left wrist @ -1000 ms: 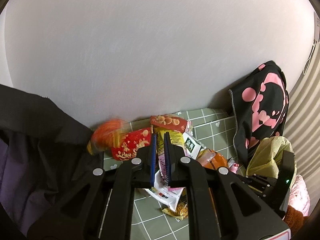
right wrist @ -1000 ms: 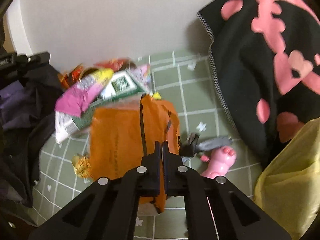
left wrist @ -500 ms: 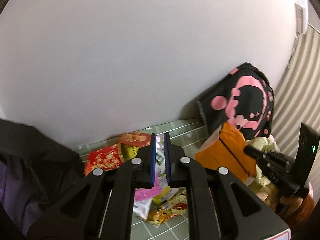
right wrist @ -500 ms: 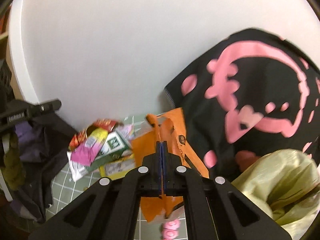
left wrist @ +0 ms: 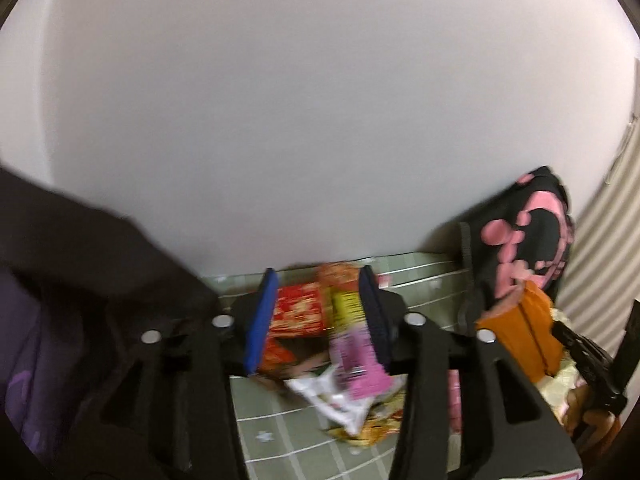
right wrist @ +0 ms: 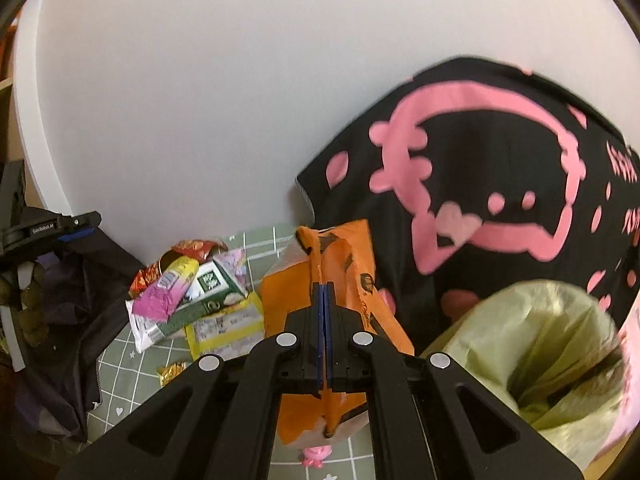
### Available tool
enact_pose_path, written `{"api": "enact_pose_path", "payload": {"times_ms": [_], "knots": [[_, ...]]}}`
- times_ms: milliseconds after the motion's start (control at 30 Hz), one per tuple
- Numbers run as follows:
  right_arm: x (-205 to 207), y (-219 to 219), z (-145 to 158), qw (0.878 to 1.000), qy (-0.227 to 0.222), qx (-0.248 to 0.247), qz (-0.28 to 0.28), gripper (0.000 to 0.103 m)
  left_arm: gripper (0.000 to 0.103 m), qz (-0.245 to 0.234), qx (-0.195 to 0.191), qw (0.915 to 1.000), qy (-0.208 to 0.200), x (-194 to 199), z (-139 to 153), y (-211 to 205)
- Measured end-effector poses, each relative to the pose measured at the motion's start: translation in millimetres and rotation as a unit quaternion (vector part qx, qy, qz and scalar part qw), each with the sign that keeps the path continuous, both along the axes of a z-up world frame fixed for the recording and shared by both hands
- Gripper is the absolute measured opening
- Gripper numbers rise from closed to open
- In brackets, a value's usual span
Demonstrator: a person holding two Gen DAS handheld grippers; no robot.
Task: Collect trash
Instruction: 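Close the right tool on the orange bag while the left tool lifts the red wrapper, then carry both items to the yellow-green bin and open the right tool over it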
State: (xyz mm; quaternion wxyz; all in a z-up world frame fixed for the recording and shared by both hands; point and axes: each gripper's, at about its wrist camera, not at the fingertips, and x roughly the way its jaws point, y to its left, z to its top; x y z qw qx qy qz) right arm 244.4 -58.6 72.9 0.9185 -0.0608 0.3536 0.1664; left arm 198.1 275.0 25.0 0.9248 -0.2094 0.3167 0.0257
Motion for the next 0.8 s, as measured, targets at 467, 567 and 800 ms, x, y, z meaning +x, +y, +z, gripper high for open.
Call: {"api": "enact_pose_path", "payload": {"times_ms": [467,567,800], "knots": [[-14,13,-26,0.999,0.034,-0.012,-0.001,0.003,0.05,0.014,-0.023,0.9943,0.103,15,-82,-9],[-17,13,-29,0.999,0.039,-0.014,-0.007,0.003,0.05,0.03,-0.006,0.9894,0.142,27,-95,-12],[-18,7,-20,0.999,0.029,-0.014,-0.019,0.003,0.022,0.031,-0.001,0.9914,0.127,19,-79,-8]]}}
